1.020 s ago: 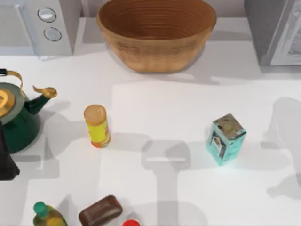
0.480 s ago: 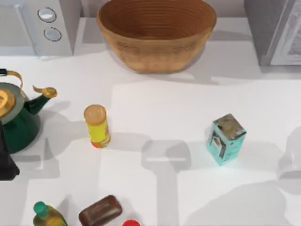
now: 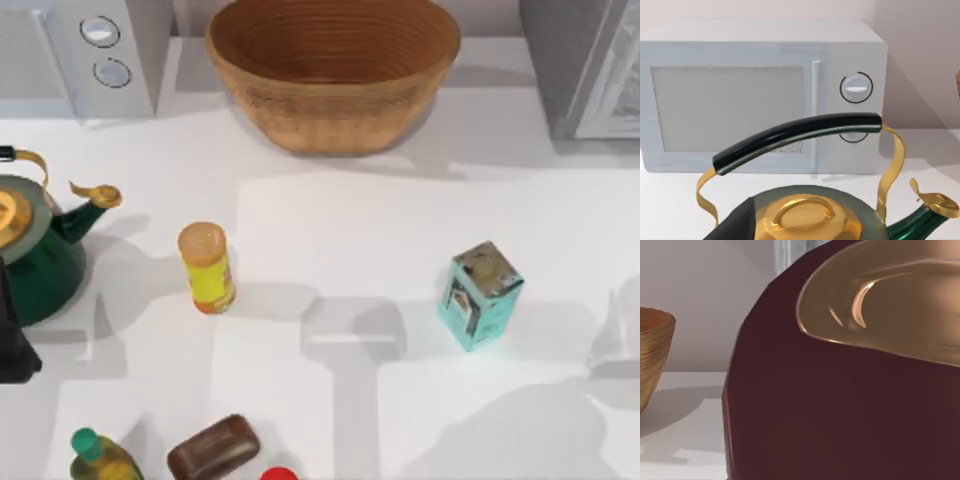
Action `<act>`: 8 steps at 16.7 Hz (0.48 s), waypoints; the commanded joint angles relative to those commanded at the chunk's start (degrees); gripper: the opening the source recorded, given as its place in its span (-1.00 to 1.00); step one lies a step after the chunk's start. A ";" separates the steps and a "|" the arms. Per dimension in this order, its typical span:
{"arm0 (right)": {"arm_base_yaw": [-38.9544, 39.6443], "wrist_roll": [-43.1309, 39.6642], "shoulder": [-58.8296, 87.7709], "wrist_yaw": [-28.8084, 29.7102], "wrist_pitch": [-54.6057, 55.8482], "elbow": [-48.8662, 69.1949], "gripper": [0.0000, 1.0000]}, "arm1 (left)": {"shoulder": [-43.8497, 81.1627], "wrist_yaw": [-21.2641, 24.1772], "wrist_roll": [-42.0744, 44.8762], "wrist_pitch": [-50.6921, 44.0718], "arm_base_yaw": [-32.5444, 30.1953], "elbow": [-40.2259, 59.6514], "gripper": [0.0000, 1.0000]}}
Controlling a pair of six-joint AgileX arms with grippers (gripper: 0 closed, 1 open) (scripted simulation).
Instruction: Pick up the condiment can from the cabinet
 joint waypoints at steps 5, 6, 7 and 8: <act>6.08 -0.23 12.08 0.93 10.13 9.10 -1.00 | 0.00 0.00 0.00 0.00 0.00 0.00 1.00; 7.87 -0.28 16.33 1.12 12.85 11.51 -1.00 | 0.00 0.00 0.00 0.00 0.00 0.00 1.00; 9.75 -0.32 21.18 1.27 15.53 13.92 -1.00 | 0.00 0.00 0.00 0.00 0.00 0.00 1.00; 11.75 -0.36 26.51 1.38 18.10 16.31 -1.00 | 0.00 0.00 0.00 0.00 0.00 0.00 1.00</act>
